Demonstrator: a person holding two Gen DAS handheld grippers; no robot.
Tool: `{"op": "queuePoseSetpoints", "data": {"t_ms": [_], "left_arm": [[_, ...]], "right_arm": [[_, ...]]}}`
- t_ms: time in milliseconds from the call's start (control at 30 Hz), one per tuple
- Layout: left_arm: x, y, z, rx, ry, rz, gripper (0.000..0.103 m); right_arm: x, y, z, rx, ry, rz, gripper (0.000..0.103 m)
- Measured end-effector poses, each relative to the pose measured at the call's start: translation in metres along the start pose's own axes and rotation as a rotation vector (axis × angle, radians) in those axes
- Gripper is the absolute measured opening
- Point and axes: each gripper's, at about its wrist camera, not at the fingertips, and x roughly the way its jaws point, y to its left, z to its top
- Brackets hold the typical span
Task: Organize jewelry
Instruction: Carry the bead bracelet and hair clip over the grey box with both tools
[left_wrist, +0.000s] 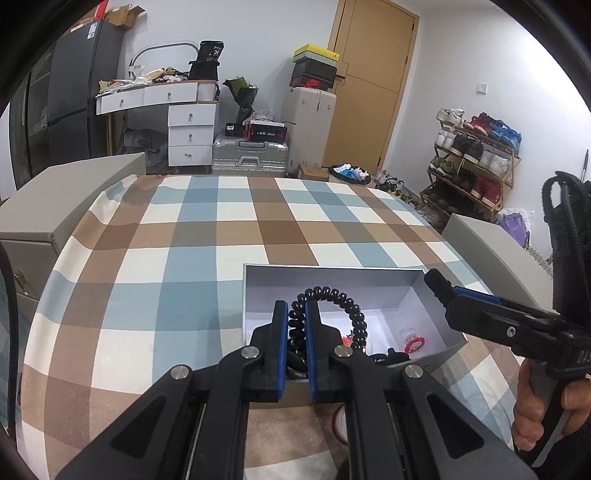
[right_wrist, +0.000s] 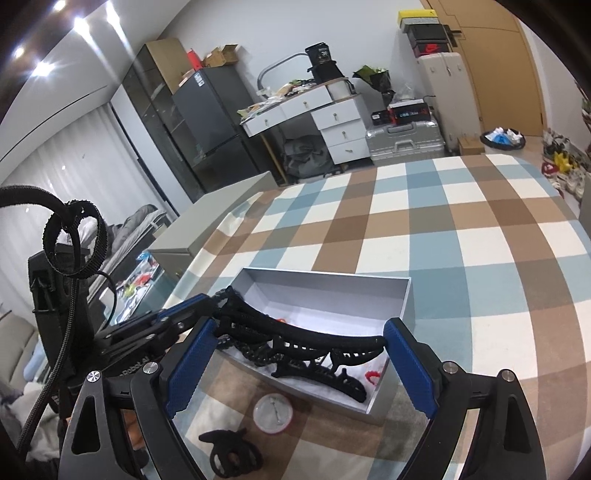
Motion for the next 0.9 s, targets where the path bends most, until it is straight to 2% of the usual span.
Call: {"op": "queuePoseSetpoints", "data": {"t_ms": [333, 667, 900], "left_arm": [[0.016, -0.006, -0.005, 0.0, 0.04, 0.008, 0.005], [0.013, -0.025, -0.009, 0.066, 0.071, -0.004, 0.005], [0.016, -0.027, -0.01, 0.061, 0.087, -0.021, 0.005]], "right_arm": [[0.008, -0.006, 0.001, 0.044, 0.017, 0.051, 0.092], [0.008, -0.007, 0.001, 0.042, 0.009, 0.051, 0.092], [0.009, -0.007, 0.002, 0.041, 0.009, 0.05, 0.092]]}}
